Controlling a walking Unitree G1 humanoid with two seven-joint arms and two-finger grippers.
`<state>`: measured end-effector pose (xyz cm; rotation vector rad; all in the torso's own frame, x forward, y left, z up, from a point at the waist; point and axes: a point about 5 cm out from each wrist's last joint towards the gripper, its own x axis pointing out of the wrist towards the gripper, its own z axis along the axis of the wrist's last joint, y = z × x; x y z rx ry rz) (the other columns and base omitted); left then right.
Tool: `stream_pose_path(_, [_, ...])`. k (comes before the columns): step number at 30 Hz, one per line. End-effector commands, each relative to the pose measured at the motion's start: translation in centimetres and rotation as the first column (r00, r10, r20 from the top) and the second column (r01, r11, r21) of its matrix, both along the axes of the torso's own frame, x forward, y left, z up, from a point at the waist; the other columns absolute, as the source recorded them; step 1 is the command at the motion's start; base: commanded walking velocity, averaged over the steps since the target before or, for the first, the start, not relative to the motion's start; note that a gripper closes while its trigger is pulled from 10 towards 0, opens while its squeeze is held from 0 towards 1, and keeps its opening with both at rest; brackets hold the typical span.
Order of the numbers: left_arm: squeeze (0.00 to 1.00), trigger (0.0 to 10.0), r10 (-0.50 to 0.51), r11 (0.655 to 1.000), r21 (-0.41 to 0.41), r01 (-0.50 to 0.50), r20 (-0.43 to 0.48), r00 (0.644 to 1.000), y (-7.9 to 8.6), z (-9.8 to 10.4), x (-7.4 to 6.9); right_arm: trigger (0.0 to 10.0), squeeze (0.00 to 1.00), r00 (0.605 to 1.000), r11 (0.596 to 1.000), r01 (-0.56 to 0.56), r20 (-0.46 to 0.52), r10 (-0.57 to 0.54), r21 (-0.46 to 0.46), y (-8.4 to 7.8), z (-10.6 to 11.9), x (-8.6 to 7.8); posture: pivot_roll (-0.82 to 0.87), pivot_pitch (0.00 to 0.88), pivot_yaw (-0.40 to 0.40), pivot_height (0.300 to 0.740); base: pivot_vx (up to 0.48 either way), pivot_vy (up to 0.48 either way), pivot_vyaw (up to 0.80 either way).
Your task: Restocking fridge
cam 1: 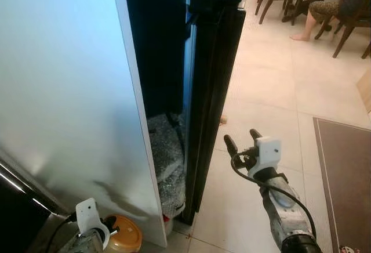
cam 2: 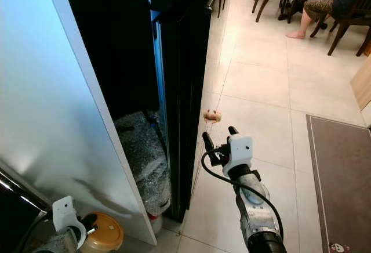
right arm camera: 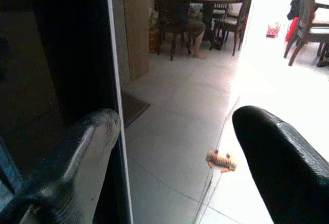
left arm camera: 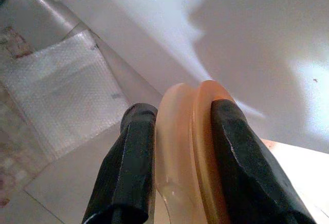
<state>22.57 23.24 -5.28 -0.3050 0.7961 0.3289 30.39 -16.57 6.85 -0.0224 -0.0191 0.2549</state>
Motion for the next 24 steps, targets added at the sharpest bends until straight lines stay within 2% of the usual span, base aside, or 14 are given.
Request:
stream_pose_path(1, [0.00,10.0,-0.021,1.000,0.013,0.021,-0.041,0.999,0.4,-0.5,-1.0,10.0,0.00,1.000,1.000,0.017,-0.018,-0.016,0.015,-0.4,-0.3,0.0,-0.15,0.000,0.040,0.740,0.000,0.000,0.00])
stream_pose_path(7, [0.00,10.0,-0.019,1.000,0.021,0.020,-0.055,0.998,0.8,-0.9,-1.7,10.0,0.00,1.000,1.000,-0.007,-0.013,0.008,0.020,-0.1,0.0,0.2,-0.14,0.012,0.016,0.740,0.000,0.000,0.00])
stream_pose_path(16, [0.00,10.0,0.011,1.000,0.012,-0.010,-0.061,0.998,0.9,-1.3,-2.7,10.0,0.00,0.999,0.999,-0.045,-0.011,0.045,0.009,0.1,0.9,1.5,-0.12,0.014,-0.018,0.740,0.000,0.000,0.00])
stream_pose_path(17, [0.00,10.0,0.010,1.000,0.012,-0.009,-0.062,0.998,0.9,-1.4,-2.8,10.0,0.09,0.999,0.999,-0.048,-0.011,0.048,0.008,0.1,1.0,1.6,-0.12,0.014,-0.018,0.740,0.000,0.000,0.00])
stream_pose_path(18, [0.00,10.0,0.009,1.000,0.012,-0.008,-0.063,0.998,0.9,-1.4,-2.8,10.0,0.62,0.999,0.999,-0.047,-0.011,0.047,0.004,0.1,1.1,1.7,-0.12,0.013,-0.020,0.740,0.000,0.000,0.00])
stream_pose_path(19, [0.00,10.0,0.007,1.000,0.013,-0.007,-0.065,0.998,0.9,-1.4,-2.9,10.0,0.95,0.999,0.999,-0.045,-0.009,0.045,0.003,0.1,1.2,2.0,-0.12,0.014,-0.022,0.740,0.000,0.000,0.00])
stream_pose_path(20, [0.00,10.0,0.006,1.000,0.013,-0.005,-0.066,0.998,0.9,-1.5,-3.0,10.0,0.95,0.999,0.999,-0.046,-0.008,0.046,0.006,0.2,1.3,2.1,-0.12,0.014,-0.022,0.740,0.000,0.000,0.00])
stream_pose_path(21, [0.00,10.0,0.005,1.000,0.014,-0.004,-0.068,0.998,0.9,-1.5,-3.0,10.0,1.00,0.999,0.998,-0.053,-0.006,0.053,0.013,0.3,1.4,2.3,-0.12,0.015,-0.022,0.740,0.000,0.000,0.00])
stream_pose_path(24, [0.00,10.0,0.001,1.000,0.016,0.000,-0.072,0.997,0.9,-1.5,-3.1,10.0,1.00,0.998,0.998,-0.063,-0.001,0.063,0.013,0.6,1.7,2.5,-0.12,0.015,-0.024,0.740,0.000,0.000,0.00])
